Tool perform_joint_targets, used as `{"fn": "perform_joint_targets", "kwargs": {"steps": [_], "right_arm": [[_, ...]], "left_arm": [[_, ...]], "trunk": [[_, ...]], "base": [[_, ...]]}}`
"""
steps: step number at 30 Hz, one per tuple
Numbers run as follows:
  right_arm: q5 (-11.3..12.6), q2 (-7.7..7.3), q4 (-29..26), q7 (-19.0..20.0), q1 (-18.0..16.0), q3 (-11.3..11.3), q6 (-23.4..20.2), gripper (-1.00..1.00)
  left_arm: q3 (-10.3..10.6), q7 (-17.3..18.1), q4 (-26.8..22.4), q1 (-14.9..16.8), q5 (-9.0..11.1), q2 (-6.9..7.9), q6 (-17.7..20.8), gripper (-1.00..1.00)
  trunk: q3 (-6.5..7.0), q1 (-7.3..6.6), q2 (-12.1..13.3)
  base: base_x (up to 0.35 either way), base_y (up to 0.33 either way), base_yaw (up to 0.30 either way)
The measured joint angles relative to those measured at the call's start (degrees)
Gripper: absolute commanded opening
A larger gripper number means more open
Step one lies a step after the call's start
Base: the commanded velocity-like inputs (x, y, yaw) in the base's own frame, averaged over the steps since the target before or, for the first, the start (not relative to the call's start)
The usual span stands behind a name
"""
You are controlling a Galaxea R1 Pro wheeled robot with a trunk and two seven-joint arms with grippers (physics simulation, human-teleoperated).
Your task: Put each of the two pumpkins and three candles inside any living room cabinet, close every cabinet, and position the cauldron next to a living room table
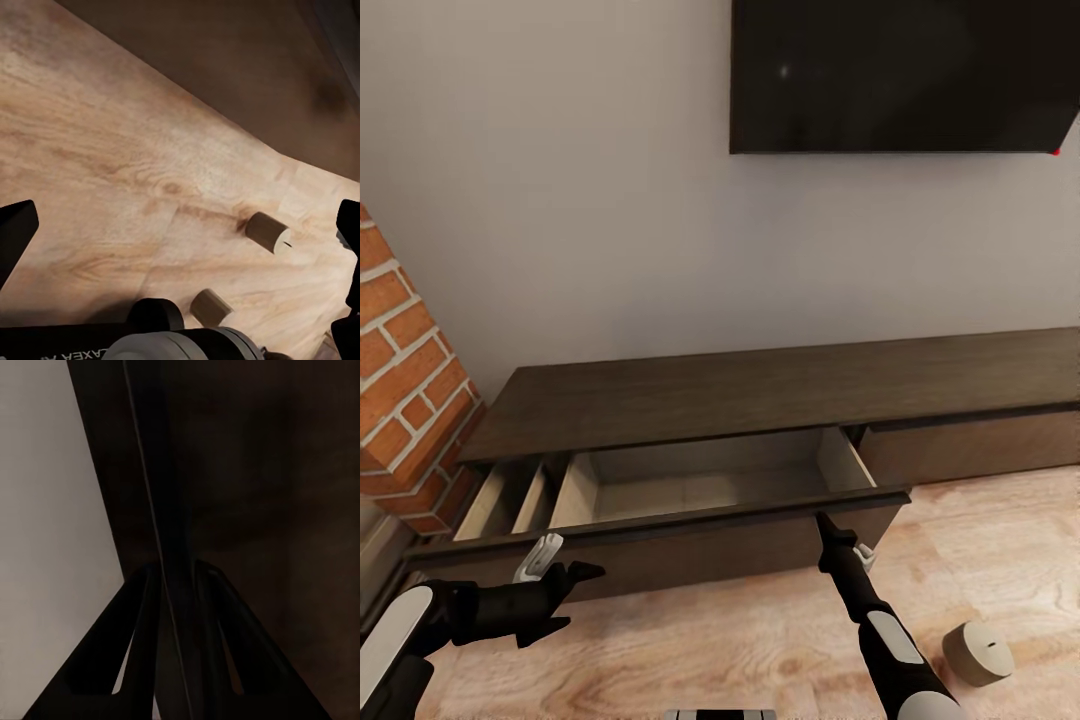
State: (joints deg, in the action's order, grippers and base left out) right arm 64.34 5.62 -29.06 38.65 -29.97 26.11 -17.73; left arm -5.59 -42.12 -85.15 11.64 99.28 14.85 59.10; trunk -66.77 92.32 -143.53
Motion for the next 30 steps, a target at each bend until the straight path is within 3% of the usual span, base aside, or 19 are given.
{"fn": "perform_joint_targets", "kwargs": {"steps": [30], "right_arm": [[0.16,0.0,-0.04,0.04,0.02,0.8,-0.09,-1.0]], "left_arm": [[0.0,0.0,0.0,0.0,0.0,0.01,0.0,1.0]], "trunk": [[0.0,0.0,0.0]], "base": [[-0.073,0.0,0.0]]}}
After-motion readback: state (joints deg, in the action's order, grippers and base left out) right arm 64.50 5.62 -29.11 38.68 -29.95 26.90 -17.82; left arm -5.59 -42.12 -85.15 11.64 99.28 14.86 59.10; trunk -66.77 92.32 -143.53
